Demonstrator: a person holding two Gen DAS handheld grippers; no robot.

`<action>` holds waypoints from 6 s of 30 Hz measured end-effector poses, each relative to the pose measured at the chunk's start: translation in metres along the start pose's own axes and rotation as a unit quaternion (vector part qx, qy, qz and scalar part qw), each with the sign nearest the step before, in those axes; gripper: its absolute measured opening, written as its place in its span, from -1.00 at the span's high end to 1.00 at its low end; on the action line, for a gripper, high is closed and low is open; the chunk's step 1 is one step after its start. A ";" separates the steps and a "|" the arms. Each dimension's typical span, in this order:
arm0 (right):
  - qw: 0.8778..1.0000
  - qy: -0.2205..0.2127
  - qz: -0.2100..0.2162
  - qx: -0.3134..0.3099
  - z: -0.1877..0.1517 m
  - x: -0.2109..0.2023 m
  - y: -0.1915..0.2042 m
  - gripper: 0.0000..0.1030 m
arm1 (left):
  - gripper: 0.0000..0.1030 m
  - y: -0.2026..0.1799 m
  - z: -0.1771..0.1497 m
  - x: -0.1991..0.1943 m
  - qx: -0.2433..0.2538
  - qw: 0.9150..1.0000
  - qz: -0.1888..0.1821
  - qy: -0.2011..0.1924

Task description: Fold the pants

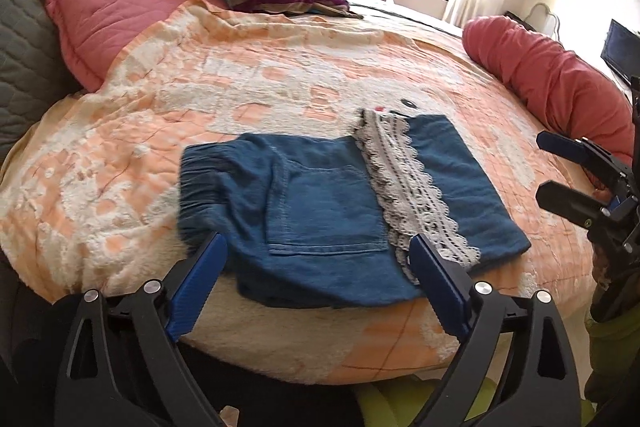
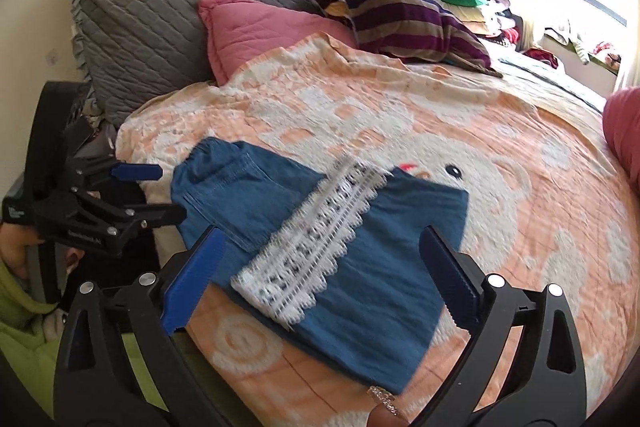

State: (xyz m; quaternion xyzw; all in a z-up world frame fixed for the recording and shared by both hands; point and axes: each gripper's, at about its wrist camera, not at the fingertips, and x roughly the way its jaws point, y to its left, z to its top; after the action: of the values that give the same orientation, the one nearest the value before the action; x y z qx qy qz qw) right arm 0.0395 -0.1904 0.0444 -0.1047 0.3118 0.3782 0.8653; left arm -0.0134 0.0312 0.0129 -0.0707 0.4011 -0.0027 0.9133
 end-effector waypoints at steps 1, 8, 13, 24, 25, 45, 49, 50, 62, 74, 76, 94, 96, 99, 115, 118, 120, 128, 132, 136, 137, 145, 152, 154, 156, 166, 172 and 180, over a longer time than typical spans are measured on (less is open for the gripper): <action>1.000 -0.001 0.001 -0.005 0.004 0.002 0.003 -0.79 | -0.79 0.003 0.000 0.000 -0.003 1.000 0.001 0.000; 0.999 0.003 0.020 -0.035 0.033 0.021 0.026 -0.80 | -0.84 0.030 -0.003 0.001 -0.031 0.999 0.018 0.007; 0.998 0.015 0.047 -0.039 0.052 0.041 0.034 -0.80 | -0.85 0.053 -0.006 0.006 -0.065 0.998 0.022 0.014; 0.987 0.073 0.111 -0.090 0.089 0.108 0.064 -0.80 | -0.41 0.080 -0.014 0.025 -0.111 0.993 0.013 0.022; 0.986 0.080 0.116 -0.093 0.092 0.115 0.066 -0.80 | -0.28 0.080 -0.015 0.027 -0.113 0.993 0.005 0.023; 0.932 0.239 0.231 -0.145 0.084 0.260 0.122 0.06 | -0.12 0.086 -0.020 0.043 -0.126 0.991 -0.040 0.027; 0.936 0.207 0.267 -0.101 0.097 0.238 0.095 0.40 | -0.40 0.089 -0.017 0.033 -0.134 0.990 -0.046 0.010; 0.936 0.199 0.274 -0.093 0.099 0.231 0.088 0.40 | -0.49 0.086 -0.015 0.029 -0.130 0.990 -0.047 0.003; 0.950 0.098 0.295 -0.016 0.104 0.144 -0.004 0.40 | -0.64 0.030 0.005 0.061 -0.146 0.969 -0.196 0.028; 0.971 0.034 0.233 0.053 0.067 0.090 -0.082 -0.22 | -0.56 -0.062 0.034 0.073 -0.033 0.971 -0.235 0.039; 0.978 0.035 0.197 0.060 0.054 0.083 -0.093 -0.25 | -0.57 -0.075 0.027 0.077 -0.008 0.969 -0.240 0.052; 0.990 0.092 0.063 0.081 -0.017 0.088 -0.116 -0.31 | -0.60 -0.090 0.010 0.083 0.034 0.975 -0.210 0.070; 0.992 0.077 0.057 0.081 -0.015 0.079 -0.117 -0.43 | -0.72 -0.084 0.015 0.077 0.034 0.979 -0.194 0.056; 0.994 0.047 0.046 0.082 -0.012 0.056 -0.115 -0.55 | -0.78 -0.081 0.022 0.068 0.035 0.983 -0.177 0.043; 0.999 -0.026 0.027 0.019 -0.036 -0.024 -0.085 -0.74 | -0.91 -0.060 0.032 0.059 0.034 0.992 -0.118 0.026; 0.999 -0.021 0.033 -0.012 -0.041 -0.028 -0.073 -0.73 | -0.91 -0.051 0.043 0.066 0.028 0.994 -0.105 0.028; 0.998 -0.015 0.049 -0.041 -0.043 -0.027 -0.058 -0.73 | -0.88 -0.045 0.052 0.072 0.022 0.994 -0.097 0.033; 0.979 0.003 0.101 -0.177 -0.041 -0.007 0.000 -0.24 | 0.23 -0.047 0.079 0.109 0.025 0.990 -0.116 0.079; 0.965 0.021 0.101 -0.241 -0.037 0.018 0.022 0.03 | 0.23 -0.048 0.081 0.131 0.022 0.989 -0.112 0.098; 0.950 0.046 0.077 -0.299 -0.040 0.051 0.039 0.42 | 0.23 -0.046 0.079 0.145 0.017 0.988 -0.109 0.109; 0.949 0.064 0.089 -0.297 -0.041 0.060 0.039 0.84 | 0.19 -0.046 0.078 0.148 0.016 0.988 -0.107 0.110; 0.944 0.119 0.143 -0.274 -0.059 0.049 0.027 0.95 | 0.19 -0.043 0.073 0.152 0.013 0.988 -0.118 0.100; 0.958 0.094 0.179 -0.201 -0.057 0.028 0.008 0.58 | 0.02 -0.040 0.062 0.129 0.018 0.992 -0.108 0.062; 0.961 0.068 0.187 -0.190 -0.046 0.008 0.001 0.54 | 0.02 -0.041 0.058 0.116 0.030 0.994 -0.095 0.046; 0.968 0.035 0.184 -0.169 -0.031 -0.010 -0.013 0.51 | 0.02 -0.044 0.055 0.106 0.039 0.994 -0.093 0.037; 0.992 0.067 0.091 -0.061 0.049 0.065 -0.073 0.52 | 0.18 -0.072 0.011 0.095 0.086 0.988 -0.100 0.073; 0.979 0.150 0.100 -0.096 0.043 0.127 -0.068 0.29 | 0.18 -0.076 0.005 0.094 0.096 0.989 -0.092 0.072; 0.971 0.164 0.036 -0.168 0.027 0.136 -0.042 0.92 | 0.16 -0.073 0.004 0.092 0.089 0.989 -0.098 0.072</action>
State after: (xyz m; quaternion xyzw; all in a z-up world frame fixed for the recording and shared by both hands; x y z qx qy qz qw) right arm 0.1531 -0.1283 -0.0206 -0.2976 0.3849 0.4338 0.7583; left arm 0.0557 -0.0462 -0.0426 -0.0275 0.4548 -0.1333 0.8801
